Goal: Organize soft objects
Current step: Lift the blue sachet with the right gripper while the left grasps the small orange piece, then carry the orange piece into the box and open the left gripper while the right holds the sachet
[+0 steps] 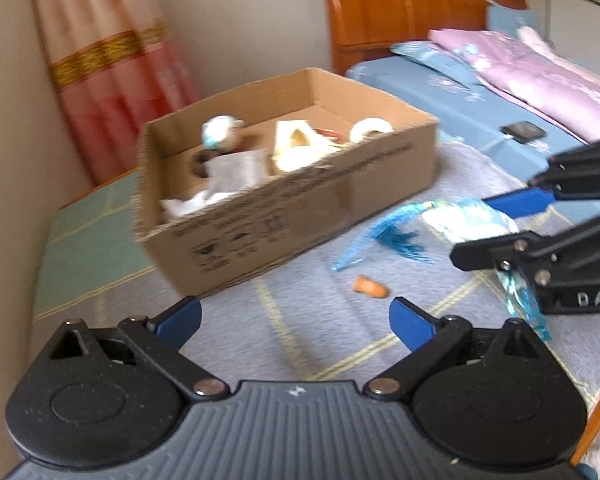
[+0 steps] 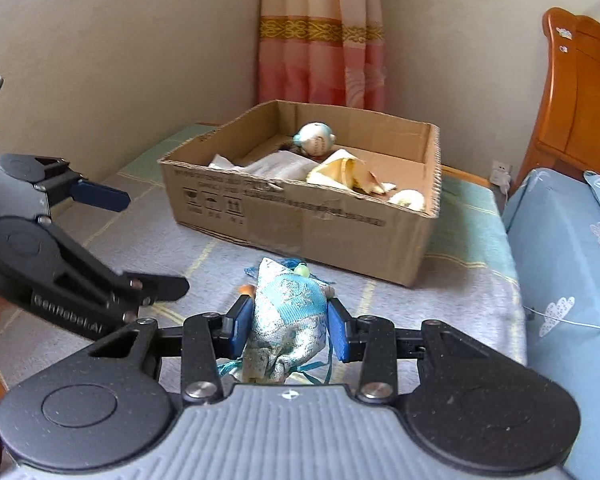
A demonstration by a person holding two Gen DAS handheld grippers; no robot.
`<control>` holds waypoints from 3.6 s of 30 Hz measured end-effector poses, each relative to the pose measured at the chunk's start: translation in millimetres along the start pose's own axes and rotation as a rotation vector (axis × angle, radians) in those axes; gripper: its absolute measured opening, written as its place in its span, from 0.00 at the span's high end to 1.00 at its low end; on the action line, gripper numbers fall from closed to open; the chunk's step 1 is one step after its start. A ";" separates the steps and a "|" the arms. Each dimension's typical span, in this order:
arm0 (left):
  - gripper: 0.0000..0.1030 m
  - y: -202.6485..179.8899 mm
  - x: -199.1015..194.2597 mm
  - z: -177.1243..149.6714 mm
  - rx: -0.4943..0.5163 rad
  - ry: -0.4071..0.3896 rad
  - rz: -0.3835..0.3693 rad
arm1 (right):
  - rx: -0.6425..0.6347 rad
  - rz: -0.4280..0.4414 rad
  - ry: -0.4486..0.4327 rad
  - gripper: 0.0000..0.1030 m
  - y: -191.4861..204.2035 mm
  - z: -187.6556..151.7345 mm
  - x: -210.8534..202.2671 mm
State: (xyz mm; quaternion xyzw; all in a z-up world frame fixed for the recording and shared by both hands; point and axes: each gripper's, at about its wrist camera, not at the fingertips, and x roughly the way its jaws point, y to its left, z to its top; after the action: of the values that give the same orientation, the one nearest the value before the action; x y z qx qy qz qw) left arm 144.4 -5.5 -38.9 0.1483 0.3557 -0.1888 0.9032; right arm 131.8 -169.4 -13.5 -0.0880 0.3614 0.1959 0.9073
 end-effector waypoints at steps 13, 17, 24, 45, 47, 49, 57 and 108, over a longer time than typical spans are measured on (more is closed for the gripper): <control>0.56 -16.4 38.9 1.4 0.046 0.024 -0.172 | 0.050 -0.012 0.053 0.56 -18.7 -12.3 10.8; 0.56 -14.7 42.3 3.4 0.045 0.018 -0.182 | 0.051 -0.009 0.082 0.56 -21.9 -16.6 14.7; 0.57 -16.4 42.5 3.4 0.070 0.010 -0.189 | 0.056 -0.006 0.132 0.51 -22.4 -26.2 26.5; 0.80 -7.9 35.3 -1.6 -0.025 0.042 -0.148 | -0.011 -0.017 0.131 0.17 -4.5 -34.8 28.5; 0.80 -4.5 33.4 -4.2 -0.041 0.048 -0.150 | -0.014 -0.021 0.126 0.16 -3.6 -35.8 28.6; 0.80 -3.9 32.1 -5.3 -0.042 0.048 -0.145 | -0.011 -0.020 0.122 0.15 -3.2 -36.3 29.1; 0.80 -5.6 31.5 -4.2 -0.034 0.046 -0.143 | -0.016 -0.019 0.132 0.16 2.9 -35.8 29.8; 0.02 44.6 12.1 102.8 -0.139 -0.114 0.051 | -0.225 -0.030 -0.059 0.58 -33.6 80.0 -40.7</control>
State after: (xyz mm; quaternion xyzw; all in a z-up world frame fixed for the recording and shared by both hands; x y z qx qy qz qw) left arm 232.8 -10.2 30.8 0.0831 0.3121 -0.1488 0.9346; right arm 168.6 -187.6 73.1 -0.1888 0.3089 0.2243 0.9048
